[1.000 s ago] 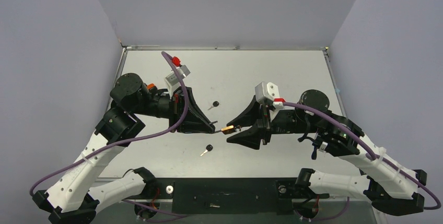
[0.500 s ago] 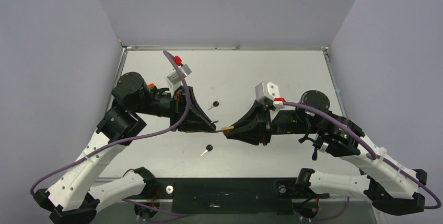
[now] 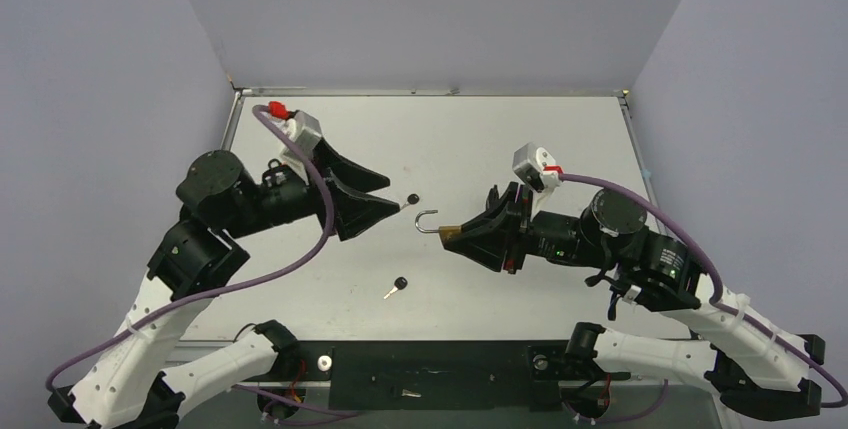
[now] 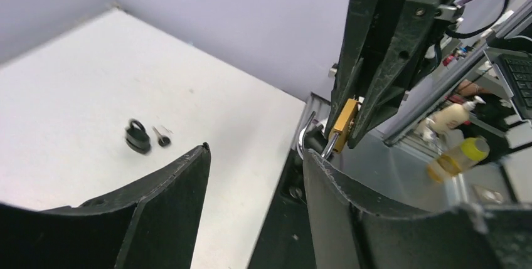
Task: Lock with the key
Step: Lock the lock.
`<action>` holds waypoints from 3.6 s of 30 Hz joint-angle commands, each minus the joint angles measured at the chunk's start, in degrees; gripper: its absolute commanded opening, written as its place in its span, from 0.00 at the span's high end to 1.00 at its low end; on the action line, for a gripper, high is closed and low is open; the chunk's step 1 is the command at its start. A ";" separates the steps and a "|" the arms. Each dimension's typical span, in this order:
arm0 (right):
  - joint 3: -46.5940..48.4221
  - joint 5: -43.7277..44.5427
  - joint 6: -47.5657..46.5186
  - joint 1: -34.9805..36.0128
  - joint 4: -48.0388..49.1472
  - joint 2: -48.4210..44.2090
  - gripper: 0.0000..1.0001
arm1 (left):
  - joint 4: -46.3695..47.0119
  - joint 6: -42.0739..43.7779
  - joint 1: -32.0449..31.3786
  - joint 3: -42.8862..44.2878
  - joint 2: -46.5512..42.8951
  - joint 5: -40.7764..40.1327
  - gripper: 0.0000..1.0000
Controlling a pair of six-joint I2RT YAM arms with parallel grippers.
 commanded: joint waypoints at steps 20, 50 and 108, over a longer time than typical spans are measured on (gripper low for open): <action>4.66 1.03 7.17 0.12 4.25 0.72 1.00 | 26.83 -2.82 -8.18 -2.96 4.90 22.02 0.44; 7.85 2.80 5.77 0.12 1.84 0.72 1.00 | 17.99 3.45 -10.15 -3.53 3.30 13.40 0.63; 0.13 6.95 5.42 6.59 9.38 9.69 1.00 | 16.32 -15.39 -16.05 3.28 10.09 -0.32 1.00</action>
